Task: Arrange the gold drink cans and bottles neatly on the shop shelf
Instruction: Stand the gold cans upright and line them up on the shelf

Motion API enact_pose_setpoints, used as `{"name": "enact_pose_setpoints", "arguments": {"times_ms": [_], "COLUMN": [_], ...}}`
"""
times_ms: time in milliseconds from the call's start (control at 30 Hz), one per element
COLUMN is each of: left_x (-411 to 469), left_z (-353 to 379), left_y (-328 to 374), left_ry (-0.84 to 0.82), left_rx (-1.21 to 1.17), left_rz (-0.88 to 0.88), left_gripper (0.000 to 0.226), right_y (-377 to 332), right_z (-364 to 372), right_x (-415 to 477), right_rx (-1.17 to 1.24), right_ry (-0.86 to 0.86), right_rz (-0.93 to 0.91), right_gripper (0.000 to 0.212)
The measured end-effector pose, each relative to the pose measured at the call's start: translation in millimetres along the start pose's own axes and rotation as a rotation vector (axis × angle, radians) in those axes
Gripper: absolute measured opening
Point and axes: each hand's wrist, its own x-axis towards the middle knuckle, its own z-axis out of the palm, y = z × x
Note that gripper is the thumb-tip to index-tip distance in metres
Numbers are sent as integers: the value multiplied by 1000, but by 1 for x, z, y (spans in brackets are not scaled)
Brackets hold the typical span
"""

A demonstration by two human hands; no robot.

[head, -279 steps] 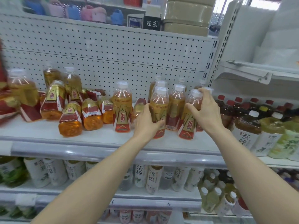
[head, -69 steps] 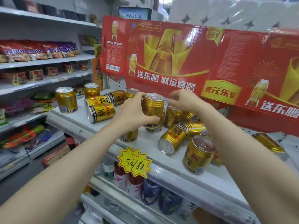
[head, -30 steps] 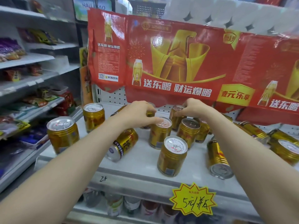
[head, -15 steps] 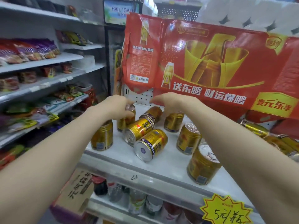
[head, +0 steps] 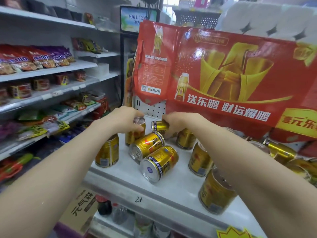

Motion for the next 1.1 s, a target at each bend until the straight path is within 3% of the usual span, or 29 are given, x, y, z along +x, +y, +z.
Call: {"name": "enact_pose_setpoints", "arguments": {"times_ms": [267, 567, 833, 1100], "left_x": [6, 19, 16, 10], "left_z": [-4, -14, -17, -13], "left_y": [-10, -25, -15, -3], "left_ry": [-40, -117, -93, -282], "left_rx": [15, 90, 46, 109], "left_rz": [72, 265, 505, 592], "left_gripper": [67, 67, 55, 65], "right_y": [10, -12, -35, -86], "right_z": [-15, -1, 7, 18], "right_x": [-19, -28, -105, -164], "right_rx": [328, 327, 265, 310], "right_ry": [209, 276, 542, 458], "right_rz": [4, 130, 378, 460], "right_gripper": [72, 81, 50, 37]}}
